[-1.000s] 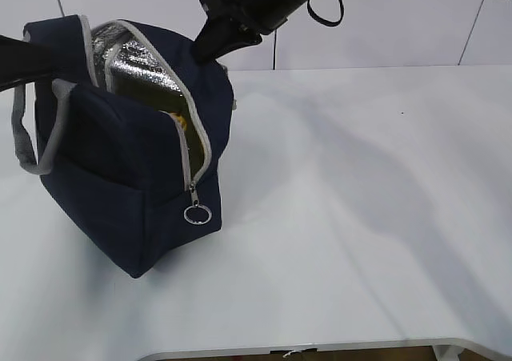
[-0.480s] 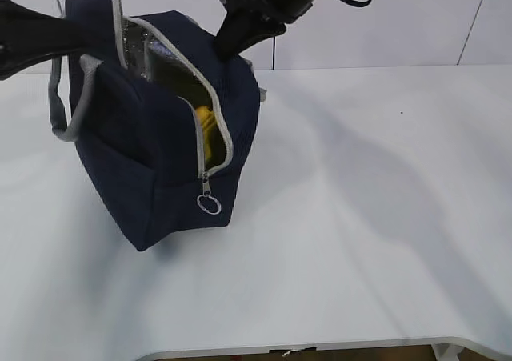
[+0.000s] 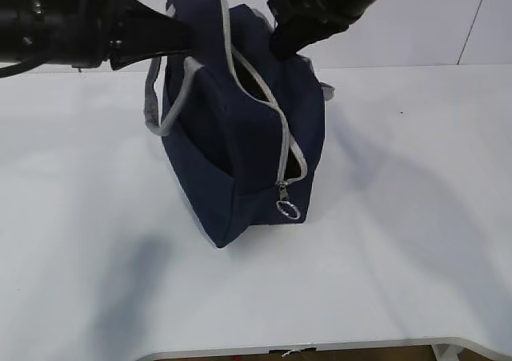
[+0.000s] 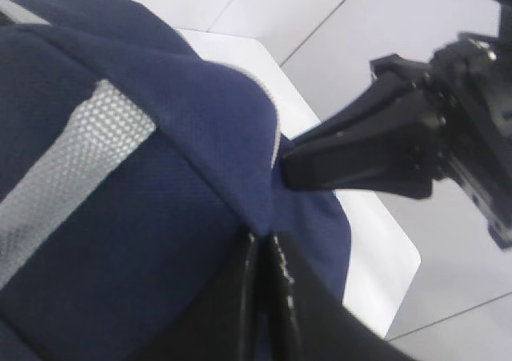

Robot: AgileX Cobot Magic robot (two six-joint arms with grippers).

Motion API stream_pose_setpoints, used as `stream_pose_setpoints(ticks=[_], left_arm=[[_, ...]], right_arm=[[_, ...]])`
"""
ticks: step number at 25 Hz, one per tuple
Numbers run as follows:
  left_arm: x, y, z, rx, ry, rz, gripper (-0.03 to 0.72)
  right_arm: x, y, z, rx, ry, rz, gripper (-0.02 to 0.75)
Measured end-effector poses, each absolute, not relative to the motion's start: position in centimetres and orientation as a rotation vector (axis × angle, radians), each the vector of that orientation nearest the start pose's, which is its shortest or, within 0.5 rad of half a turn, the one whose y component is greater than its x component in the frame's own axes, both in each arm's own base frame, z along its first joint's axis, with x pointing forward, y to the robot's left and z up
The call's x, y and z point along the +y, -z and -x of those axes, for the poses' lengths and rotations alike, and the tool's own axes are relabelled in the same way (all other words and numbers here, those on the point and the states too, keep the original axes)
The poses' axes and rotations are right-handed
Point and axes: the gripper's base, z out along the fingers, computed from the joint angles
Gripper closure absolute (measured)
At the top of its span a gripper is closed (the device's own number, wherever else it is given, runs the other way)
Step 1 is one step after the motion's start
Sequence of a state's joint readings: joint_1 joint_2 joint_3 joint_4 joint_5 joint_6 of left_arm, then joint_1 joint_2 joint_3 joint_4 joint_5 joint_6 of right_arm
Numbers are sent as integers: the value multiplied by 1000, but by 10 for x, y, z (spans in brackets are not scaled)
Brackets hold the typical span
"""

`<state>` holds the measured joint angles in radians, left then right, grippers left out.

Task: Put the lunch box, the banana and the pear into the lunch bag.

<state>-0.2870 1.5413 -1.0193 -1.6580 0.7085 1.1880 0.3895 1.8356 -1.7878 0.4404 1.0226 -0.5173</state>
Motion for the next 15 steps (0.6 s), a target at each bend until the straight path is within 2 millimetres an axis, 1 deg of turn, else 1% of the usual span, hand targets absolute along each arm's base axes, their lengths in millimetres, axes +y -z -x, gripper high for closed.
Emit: stream_pose_setpoints(ticks=[3, 7, 9, 12, 15], left_arm=[[-163, -297, -310, 2005, 1193, -347, 705], [-180, -294, -313, 2006, 1243, -417, 705], [-187, -289, -315, 2015, 1260, -441, 705], [-198, -284, -318, 2024, 1271, -483, 705], [-209, -283, -321, 2018, 1285, -523, 705]], right_arm=[[171, -349, -353, 2265, -477, 861, 720], [149, -344, -338, 2265, -442, 766, 720], [139, -341, -332, 2270, -429, 727, 720], [131, -339, -323, 2262, -419, 666, 720], [127, -337, -314, 2246, -412, 632, 720]])
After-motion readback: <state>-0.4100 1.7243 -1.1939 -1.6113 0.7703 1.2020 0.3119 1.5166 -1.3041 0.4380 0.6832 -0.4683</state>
